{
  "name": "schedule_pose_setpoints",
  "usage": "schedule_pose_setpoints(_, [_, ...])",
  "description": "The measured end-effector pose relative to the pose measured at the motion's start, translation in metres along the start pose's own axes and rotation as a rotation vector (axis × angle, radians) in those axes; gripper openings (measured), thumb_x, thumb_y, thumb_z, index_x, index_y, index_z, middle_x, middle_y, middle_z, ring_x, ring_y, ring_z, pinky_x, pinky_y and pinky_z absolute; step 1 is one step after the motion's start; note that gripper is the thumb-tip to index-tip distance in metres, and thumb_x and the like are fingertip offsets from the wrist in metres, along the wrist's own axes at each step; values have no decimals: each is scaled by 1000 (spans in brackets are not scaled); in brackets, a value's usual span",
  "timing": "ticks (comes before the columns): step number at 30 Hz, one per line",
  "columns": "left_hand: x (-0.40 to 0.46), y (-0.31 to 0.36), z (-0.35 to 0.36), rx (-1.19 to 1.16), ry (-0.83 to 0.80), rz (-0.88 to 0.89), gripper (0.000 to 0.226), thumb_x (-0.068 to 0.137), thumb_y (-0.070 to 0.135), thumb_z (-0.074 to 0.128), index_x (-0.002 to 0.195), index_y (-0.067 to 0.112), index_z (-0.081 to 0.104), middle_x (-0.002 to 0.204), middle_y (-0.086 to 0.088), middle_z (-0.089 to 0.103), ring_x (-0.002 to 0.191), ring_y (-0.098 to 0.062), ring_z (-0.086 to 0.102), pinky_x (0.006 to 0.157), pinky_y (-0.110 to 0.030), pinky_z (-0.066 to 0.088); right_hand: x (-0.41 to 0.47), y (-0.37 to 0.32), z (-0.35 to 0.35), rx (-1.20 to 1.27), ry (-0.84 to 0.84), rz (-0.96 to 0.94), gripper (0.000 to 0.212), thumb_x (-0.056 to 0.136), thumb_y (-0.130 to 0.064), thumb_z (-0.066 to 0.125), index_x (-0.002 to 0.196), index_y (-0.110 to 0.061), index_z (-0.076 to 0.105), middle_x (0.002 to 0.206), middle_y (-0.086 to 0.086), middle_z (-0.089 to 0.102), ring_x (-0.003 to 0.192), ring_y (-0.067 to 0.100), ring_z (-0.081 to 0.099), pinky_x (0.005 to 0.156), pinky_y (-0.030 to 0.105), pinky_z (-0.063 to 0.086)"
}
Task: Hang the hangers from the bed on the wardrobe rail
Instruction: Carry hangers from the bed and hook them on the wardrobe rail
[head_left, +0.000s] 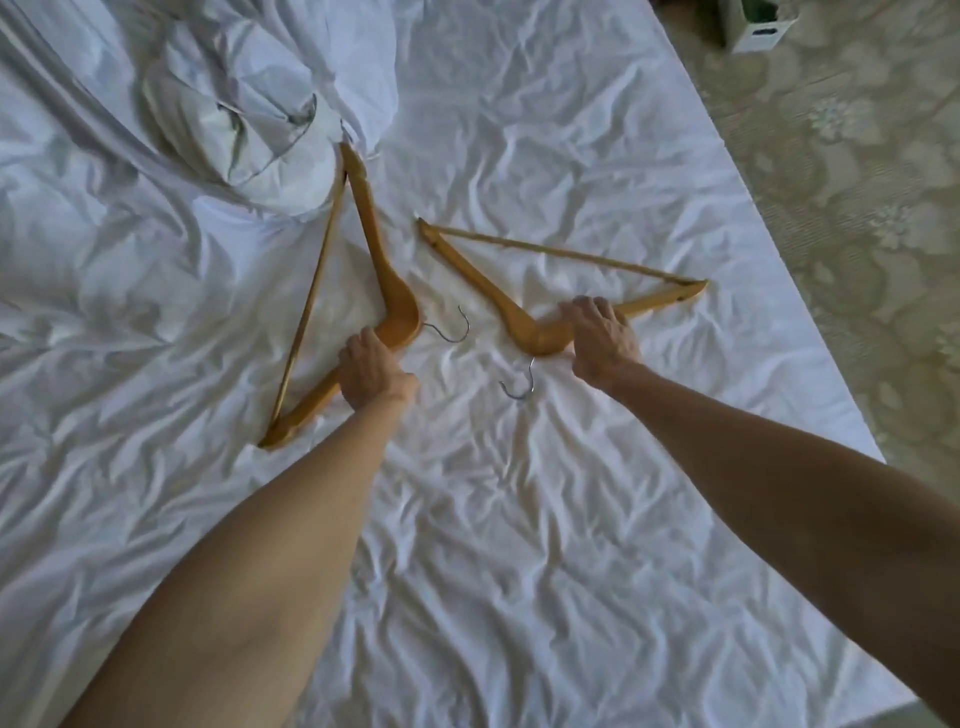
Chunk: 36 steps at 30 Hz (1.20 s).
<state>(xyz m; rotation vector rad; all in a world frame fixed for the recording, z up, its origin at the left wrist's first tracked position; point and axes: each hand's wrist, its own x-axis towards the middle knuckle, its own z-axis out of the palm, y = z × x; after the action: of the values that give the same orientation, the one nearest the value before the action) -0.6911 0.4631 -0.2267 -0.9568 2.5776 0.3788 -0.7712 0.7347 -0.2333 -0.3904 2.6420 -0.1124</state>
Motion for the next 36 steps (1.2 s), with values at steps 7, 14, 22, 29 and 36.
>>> schedule_pose_setpoints(7, [-26,-20,27,-47,-125,65,52,89,26,71,131,5,50,132,-19,55,126,-37,51,102,-44,43,-43,-9,26,24,-10,15,43,83,-22,71,123,-20,59,122,7,56,118,30,53,97,41,42])
schedule_pose_setpoints(14, [-181,-69,-9,-496,-466,60,23,92,22,67,111,15,55,93,1,66,87,-21,70,72,-28,51,-196,-57,14,580,-217,179,32,76,-24,73,101,-20,53,90,3,65,86,28,63,77,41,52])
schedule_pose_setpoints(22, [-326,-125,-122,-1051,-532,-75,19,92,5,68,110,4,63,90,-12,78,73,-24,77,60,-23,55,-347,-139,-68,815,-204,64,24,83,-11,73,105,-14,64,70,2,70,56,12,62,60,36,55])
schedule_pose_setpoints(29, [-427,-181,-176,-1251,-305,-180,13,96,12,64,105,2,63,83,-11,78,64,-27,74,51,-25,51,-426,-211,-118,691,-197,-228,11,85,-12,72,90,-21,70,68,-6,67,57,7,61,60,29,51])
schedule_pose_setpoints(36, [-507,-221,-189,-1473,-18,-417,12,95,9,63,105,1,64,85,-15,78,62,-27,72,55,-27,55,-483,-239,-135,742,-267,-389,9,88,-12,69,94,-19,70,68,-1,69,56,13,59,50,23,46])
